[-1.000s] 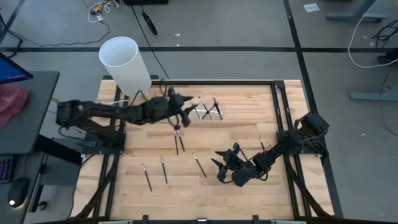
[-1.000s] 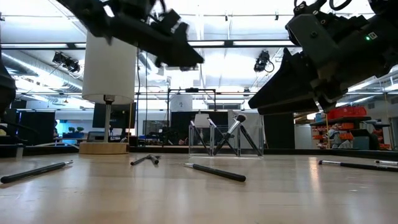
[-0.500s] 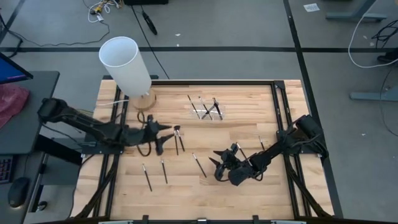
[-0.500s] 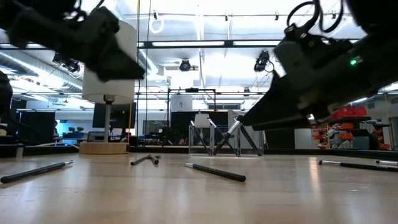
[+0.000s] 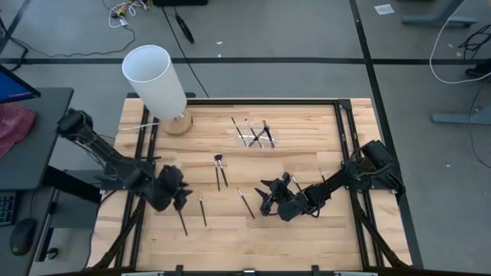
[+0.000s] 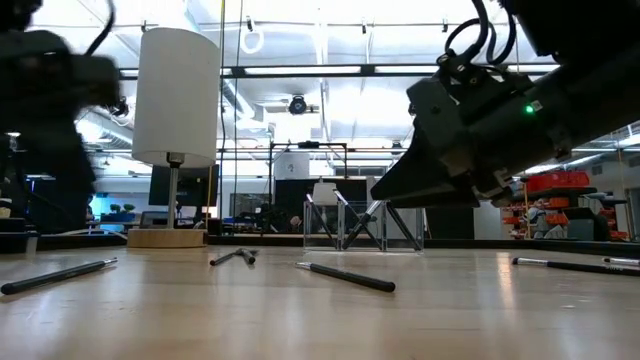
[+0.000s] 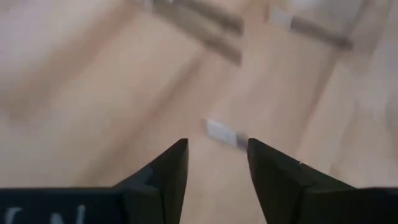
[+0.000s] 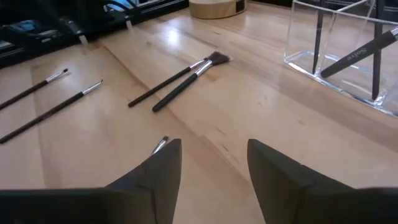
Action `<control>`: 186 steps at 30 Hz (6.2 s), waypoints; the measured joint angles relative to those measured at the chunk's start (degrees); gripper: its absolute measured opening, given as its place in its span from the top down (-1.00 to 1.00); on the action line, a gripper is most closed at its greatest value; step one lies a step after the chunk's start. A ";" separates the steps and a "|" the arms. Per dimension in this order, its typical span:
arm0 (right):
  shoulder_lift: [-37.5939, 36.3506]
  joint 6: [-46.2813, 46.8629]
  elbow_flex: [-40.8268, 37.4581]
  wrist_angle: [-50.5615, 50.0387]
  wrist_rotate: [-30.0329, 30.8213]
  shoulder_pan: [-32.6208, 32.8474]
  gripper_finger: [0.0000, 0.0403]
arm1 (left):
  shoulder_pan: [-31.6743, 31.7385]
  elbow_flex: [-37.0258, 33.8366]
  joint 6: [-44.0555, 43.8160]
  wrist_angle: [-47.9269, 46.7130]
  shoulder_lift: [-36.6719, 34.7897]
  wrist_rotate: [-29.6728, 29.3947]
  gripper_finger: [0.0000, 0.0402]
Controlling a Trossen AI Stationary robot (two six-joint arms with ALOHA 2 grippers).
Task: Put items in baskets/containers
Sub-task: Put the black liner brush into the transparent organizer
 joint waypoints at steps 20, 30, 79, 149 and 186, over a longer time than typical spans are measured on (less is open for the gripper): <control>0.00 -6.45 0.00 -0.55 0.02 -5.34 0.09 | -15.21 7.26 -34.46 -3.49 11.50 12.02 0.92; 0.02 -10.13 0.00 -0.72 0.09 -6.38 0.09 | -15.12 7.22 -45.10 -3.60 17.47 12.87 0.10; 0.02 -11.54 -0.07 -0.55 0.04 -6.92 0.09 | -10.42 15.98 -39.57 -7.18 45.27 -18.04 -0.16; 0.02 -8.75 -0.09 -0.72 -1.07 -6.92 0.09 | -23.55 3.26 -37.13 5.15 49.73 -28.89 0.93; 0.04 -10.04 -0.11 10.00 -14.64 -6.96 0.09 | -18.66 3.00 -28.21 6.43 42.63 -46.24 0.94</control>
